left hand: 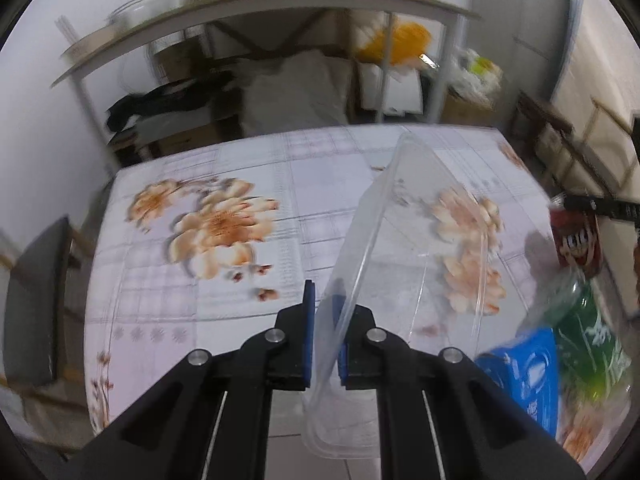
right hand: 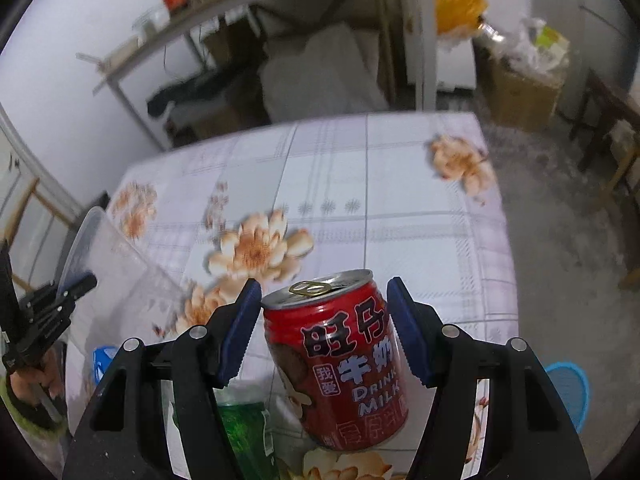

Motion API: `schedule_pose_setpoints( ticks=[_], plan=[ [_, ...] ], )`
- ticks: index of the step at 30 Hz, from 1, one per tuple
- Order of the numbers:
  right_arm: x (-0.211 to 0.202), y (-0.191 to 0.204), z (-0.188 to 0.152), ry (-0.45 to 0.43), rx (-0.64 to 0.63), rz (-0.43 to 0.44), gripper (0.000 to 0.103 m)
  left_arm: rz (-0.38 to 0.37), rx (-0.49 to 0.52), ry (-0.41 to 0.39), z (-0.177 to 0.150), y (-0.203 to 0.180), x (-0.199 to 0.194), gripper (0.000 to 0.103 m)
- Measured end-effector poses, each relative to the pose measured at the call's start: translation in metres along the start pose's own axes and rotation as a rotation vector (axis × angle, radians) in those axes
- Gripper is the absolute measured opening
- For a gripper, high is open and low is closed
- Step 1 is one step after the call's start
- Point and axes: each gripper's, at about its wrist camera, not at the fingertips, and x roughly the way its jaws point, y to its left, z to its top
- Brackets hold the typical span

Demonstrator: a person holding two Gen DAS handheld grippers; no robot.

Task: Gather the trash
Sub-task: 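Lift the clear container and red milk can off the table with both tools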

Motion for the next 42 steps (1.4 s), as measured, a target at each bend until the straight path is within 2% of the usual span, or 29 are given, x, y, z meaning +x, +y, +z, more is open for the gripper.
schedule_pose_setpoints(
  ticks=[3, 8, 14, 19, 25, 27, 33, 37, 42],
  plan=[
    [-0.010, -0.005, -0.006, -0.083, 0.012, -0.003, 0.061, -0.001, -0.105, -0.020, -0.007, 0.017, -0.008, 0.003],
    [-0.024, -0.008, -0.022, -0.182, 0.011, 0.000, 0.061, -0.015, -0.228, -0.037, -0.023, 0.037, -0.017, 0.003],
    [-0.035, -0.004, -0.043, -0.231, -0.039, -0.009, 0.061, -0.038, -0.315, -0.012, -0.049, 0.044, -0.021, 0.003],
    [-0.044, -0.004, -0.060, -0.247, -0.072, -0.049, 0.061, -0.052, -0.337, -0.002, -0.061, 0.042, -0.030, 0.004],
    [-0.049, -0.012, -0.072, -0.255, -0.034, -0.022, 0.061, -0.055, -0.313, 0.024, -0.068, 0.035, -0.033, 0.006],
    [-0.049, -0.012, -0.072, -0.250, -0.035, -0.017, 0.063, -0.059, -0.302, 0.035, -0.067, 0.033, -0.032, 0.007],
    [-0.045, -0.011, -0.066, -0.219, -0.037, -0.004, 0.071, -0.065, -0.290, 0.082, -0.065, 0.031, -0.025, 0.020],
    [-0.040, -0.010, -0.064, -0.183, -0.038, 0.020, 0.071, -0.063, -0.280, 0.109, -0.063, 0.029, -0.018, 0.021],
    [-0.037, -0.008, -0.062, -0.165, -0.046, 0.005, 0.072, -0.037, -0.230, 0.150, -0.062, 0.020, -0.008, 0.021]
  ],
)
